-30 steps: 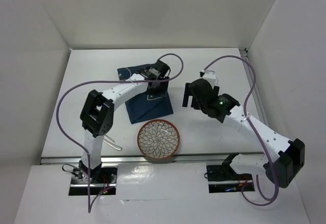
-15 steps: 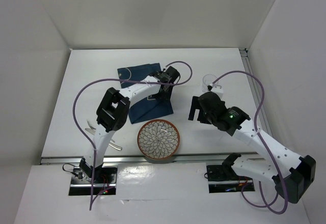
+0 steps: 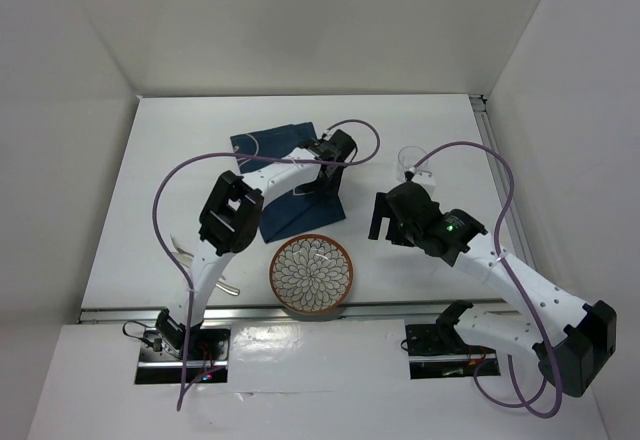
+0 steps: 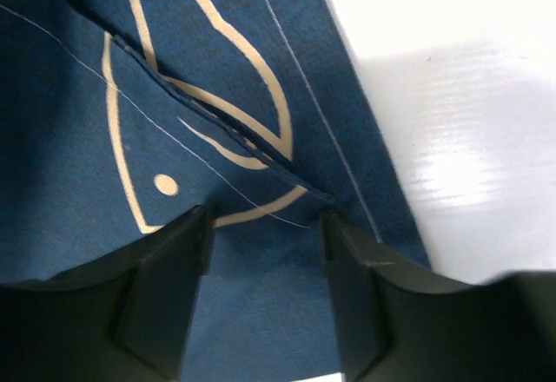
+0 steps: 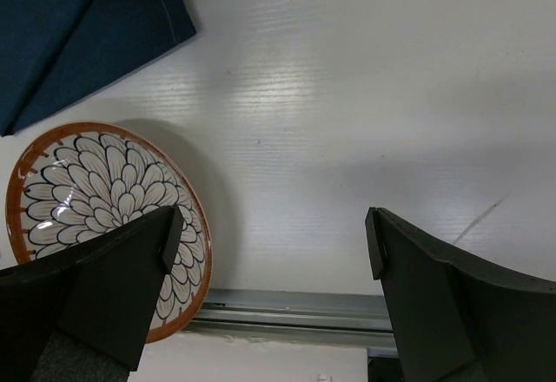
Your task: Set the dinner table for one person
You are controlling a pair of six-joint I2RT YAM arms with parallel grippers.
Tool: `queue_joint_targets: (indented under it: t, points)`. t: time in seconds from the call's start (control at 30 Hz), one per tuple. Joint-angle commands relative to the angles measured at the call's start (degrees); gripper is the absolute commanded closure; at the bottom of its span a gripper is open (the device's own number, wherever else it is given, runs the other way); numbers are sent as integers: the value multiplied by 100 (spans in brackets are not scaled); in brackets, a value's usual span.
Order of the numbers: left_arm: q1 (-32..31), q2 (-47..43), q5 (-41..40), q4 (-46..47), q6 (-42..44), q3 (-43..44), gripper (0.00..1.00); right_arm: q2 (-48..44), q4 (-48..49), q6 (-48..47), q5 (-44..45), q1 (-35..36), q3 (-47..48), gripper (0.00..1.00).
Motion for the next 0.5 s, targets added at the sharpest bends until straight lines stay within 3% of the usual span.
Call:
queue_joint_targets:
  t: [0.0,0.03,0.27,0.47]
  points:
    - [5,149,-74,-229,23,270,27,-15,10,75,22,-36,-5,0]
    - [5,97,-74,-229,23,270,21,-15,10,75,22,-36,-5,0]
    - [5,-457,232,61,93,-274,23,143,63,75,-83,-36,-5,0]
    - [5,-457,550,61,287,-213,20,144,63,75,-84,-36,-5,0]
